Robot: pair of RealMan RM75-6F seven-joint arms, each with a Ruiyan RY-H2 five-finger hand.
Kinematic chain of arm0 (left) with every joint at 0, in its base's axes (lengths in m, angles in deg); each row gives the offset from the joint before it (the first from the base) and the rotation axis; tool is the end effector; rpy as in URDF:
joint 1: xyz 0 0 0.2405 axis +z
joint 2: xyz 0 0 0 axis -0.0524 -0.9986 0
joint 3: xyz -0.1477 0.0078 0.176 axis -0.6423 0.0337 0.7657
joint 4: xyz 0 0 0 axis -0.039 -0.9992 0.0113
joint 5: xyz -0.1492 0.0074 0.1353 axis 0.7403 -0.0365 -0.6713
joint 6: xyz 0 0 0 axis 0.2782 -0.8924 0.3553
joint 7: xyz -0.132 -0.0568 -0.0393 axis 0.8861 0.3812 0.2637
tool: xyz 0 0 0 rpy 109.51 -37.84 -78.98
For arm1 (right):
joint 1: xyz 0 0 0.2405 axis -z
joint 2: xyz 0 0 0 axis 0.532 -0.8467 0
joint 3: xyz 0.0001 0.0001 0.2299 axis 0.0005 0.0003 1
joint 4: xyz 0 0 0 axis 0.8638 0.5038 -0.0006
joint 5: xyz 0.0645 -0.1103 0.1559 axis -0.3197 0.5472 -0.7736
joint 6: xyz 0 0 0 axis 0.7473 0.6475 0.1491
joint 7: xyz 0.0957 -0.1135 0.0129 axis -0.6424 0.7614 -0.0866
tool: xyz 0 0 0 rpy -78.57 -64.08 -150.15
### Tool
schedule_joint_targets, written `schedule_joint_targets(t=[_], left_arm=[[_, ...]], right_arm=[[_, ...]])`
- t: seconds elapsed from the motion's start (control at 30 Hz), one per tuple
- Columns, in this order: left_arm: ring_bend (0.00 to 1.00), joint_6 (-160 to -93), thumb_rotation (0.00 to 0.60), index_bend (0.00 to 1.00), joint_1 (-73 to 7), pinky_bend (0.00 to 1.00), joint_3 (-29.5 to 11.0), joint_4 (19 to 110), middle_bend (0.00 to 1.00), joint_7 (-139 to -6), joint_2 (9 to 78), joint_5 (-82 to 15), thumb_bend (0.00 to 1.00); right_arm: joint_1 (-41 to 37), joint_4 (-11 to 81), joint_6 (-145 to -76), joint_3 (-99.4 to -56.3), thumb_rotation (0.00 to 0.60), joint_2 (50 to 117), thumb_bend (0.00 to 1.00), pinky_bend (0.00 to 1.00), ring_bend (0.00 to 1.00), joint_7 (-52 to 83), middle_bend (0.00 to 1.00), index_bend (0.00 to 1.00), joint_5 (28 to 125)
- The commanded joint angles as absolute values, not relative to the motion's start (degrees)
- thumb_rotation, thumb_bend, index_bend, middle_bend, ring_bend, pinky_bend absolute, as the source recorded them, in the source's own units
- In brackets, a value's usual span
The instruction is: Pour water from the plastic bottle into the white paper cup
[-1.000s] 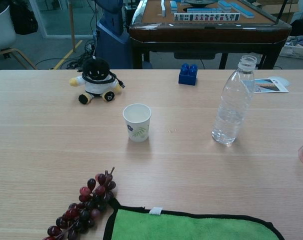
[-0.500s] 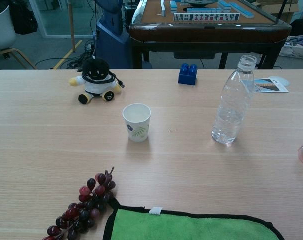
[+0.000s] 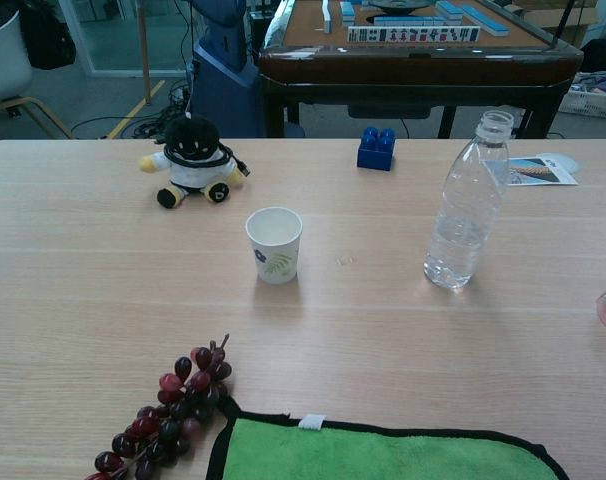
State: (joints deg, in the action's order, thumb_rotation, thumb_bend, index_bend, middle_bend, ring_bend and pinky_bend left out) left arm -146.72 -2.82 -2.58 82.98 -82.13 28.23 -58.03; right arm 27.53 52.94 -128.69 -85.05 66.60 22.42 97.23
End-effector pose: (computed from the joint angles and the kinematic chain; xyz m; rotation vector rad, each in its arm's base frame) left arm -0.2823 0.1834 0.1316 -1.4558 -0.8185 -0.7993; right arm -0.2895 -0.1823 0.1387 1.3958 -0.9182 0.8144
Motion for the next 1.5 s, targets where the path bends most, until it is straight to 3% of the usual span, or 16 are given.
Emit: schedule_joint_targets(t=[0.03,0.37,0.53,0.77,1.0,1.5], left_arm=[[0.34,-146.82,0.6,0.28,-2.76,0.6,-2.57,82.98,0.33,-82.15,28.21,-58.03,0.15],[0.34,-147.5,0.6,0.28,-2.26,0.6,-2.63,83.14,0.32,-81.83,27.85,-57.85,0.15],[0.34,-147.72,0.6,0.28,-2.08,0.6,-2.65,83.26,0.31,-81.61,27.71,-57.8,0.15],[0.34,-148.11,0.6,0.28,-1.83,0.6,-2.69,83.84,0.3,-81.18,27.28,-57.89,0.15],[0.34,-148.23,0.6,0.28,-1.75,0.6,-2.81,84.38,0.3,-80.54,26.65,-57.92,0.15],[0.34,-148.33,0.6,0.28,-1.47,0.6,-2.9,84.38,0.3,-79.32,26.0,-57.77,0.15]], right_arm=[[27.51,52.83,-128.84,-84.92,0.6,66.71,0.33,0.49,0.3,22.33,0.28,0.35,97.27],[27.07,51.66,-128.91,-84.38,0.6,67.71,0.32,0.45,0.3,21.68,0.28,0.35,97.38],[26.87,50.74,-129.29,-83.96,0.6,68.47,0.3,0.4,0.25,20.63,0.28,0.35,97.55],[26.01,48.3,-130.12,-82.56,0.6,70.74,0.17,0.35,0.2,15.82,0.26,0.35,98.15],[22.9,45.02,-126.42,-80.64,0.6,74.06,0.08,0.34,0.18,13.23,0.23,0.32,96.39],[14.67,36.34,-117.26,-76.93,0.6,82.94,0.04,0.34,0.18,5.95,0.22,0.29,92.92]])
